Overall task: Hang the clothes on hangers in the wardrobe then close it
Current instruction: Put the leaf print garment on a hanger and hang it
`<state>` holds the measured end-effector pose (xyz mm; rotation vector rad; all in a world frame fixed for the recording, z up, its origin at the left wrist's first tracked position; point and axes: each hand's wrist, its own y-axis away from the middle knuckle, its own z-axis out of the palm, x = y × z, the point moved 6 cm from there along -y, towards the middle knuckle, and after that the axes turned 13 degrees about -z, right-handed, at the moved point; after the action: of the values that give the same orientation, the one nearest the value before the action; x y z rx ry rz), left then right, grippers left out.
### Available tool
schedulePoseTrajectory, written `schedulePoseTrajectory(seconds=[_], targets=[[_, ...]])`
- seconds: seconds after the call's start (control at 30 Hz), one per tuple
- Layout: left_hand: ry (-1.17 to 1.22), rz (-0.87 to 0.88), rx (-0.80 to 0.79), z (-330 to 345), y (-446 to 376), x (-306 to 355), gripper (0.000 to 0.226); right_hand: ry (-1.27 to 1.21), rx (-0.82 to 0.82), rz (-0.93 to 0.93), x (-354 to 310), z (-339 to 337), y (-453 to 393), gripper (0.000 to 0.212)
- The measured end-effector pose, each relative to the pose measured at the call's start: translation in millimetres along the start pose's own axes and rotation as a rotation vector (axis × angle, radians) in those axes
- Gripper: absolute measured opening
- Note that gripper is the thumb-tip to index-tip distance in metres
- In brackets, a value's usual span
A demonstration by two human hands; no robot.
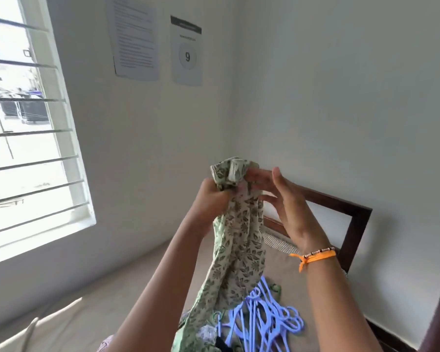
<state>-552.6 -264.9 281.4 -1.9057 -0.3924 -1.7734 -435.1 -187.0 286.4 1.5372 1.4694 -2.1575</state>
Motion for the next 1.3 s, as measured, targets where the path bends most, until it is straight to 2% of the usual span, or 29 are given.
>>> schedulePoseTrajectory(seconds=[0.07,0.1,0.13,0.17,0.2,0.23,0.27,0.33,0.37,0.47,0.57,0.63,0.7,0.77,0.8,0.9,1.0,1.07,1.1,1.17,1.23,1.27,1.3], targets=[[0.043,-0.047,0.042,-8,-6,3,0.022,0.187,0.193,-0.069,1,-24,-4,0.029],[0.062,-0.078,0.001,-7,-8,5,0.024,0.234,0.246,-0.032,8,-34,-5,0.045],[0.082,-0.104,-0.045,-6,-11,6,0.023,0.242,0.219,0.056,16,-36,-5,0.069],[0.106,-0.125,-0.088,-6,-13,8,0.022,0.202,0.149,0.147,25,-33,-5,0.089],[0.124,-0.136,-0.126,-5,-15,12,0.02,0.154,0.065,0.209,32,-30,-6,0.099],[0.129,-0.134,-0.148,-7,-17,16,0.02,0.1,-0.011,0.234,34,-26,-7,0.094],[0.119,-0.121,-0.158,-10,-18,23,0.018,0.05,-0.041,0.222,29,-24,-12,0.08],[0.049,-0.061,-0.166,-18,-21,42,0.015,0.004,-0.034,0.138,5,-26,-28,0.056],[-0.011,-0.024,-0.142,-23,-23,54,0.013,0.009,-0.013,0.097,-8,-28,-39,0.052],[-0.092,0.135,0.029,-44,-31,101,0.007,0.025,0.007,-0.046,-54,-30,-79,0.042],[0.098,0.284,0.161,-54,-31,132,0.013,0.104,0.09,-0.272,-94,-22,-109,0.024],[0.047,0.256,0.094,-49,-31,123,0.021,0.202,0.113,-0.369,-109,-13,-121,0.018],[-0.194,0.11,-0.014,-42,-33,89,0.018,0.428,0.088,-0.368,-106,-9,-127,0.018],[-0.337,-0.011,-0.009,-54,-37,57,0.01,0.646,0.066,-0.267,-91,-17,-127,0.019],[-0.371,-0.043,-0.005,-62,-38,47,0.01,0.664,0.045,-0.18,-81,-23,-124,0.022],[-0.323,-0.123,-0.119,-74,-37,32,0.01,0.527,-0.062,0.113,-54,-39,-112,0.046],[0.076,-0.186,-0.353,-61,-39,38,0.026,0.185,-0.158,0.314,-46,-36,-110,0.043],[0.391,-0.192,-0.473,-54,-48,43,0.051,-0.124,-0.033,0.248,-51,-31,-120,0.029],[0.466,-0.194,-0.511,-53,-52,41,0.064,-0.238,0.046,0.193,-47,-30,-122,0.029],[0.448,-0.304,-0.547,-52,-52,6,0.086,-0.336,0.147,0.231,-8,-31,-105,0.047],[0.435,-0.447,-0.584,-52,-37,-54,0.091,-0.349,0.118,0.472,73,-35,-59,0.086],[0.453,-0.519,-0.568,-53,-27,-85,0.089,-0.343,0.068,0.615,113,-35,-25,0.099],[0.451,-0.588,-0.525,-55,-17,-113,0.084,-0.347,0.02,0.733,145,-31,10,0.1]])
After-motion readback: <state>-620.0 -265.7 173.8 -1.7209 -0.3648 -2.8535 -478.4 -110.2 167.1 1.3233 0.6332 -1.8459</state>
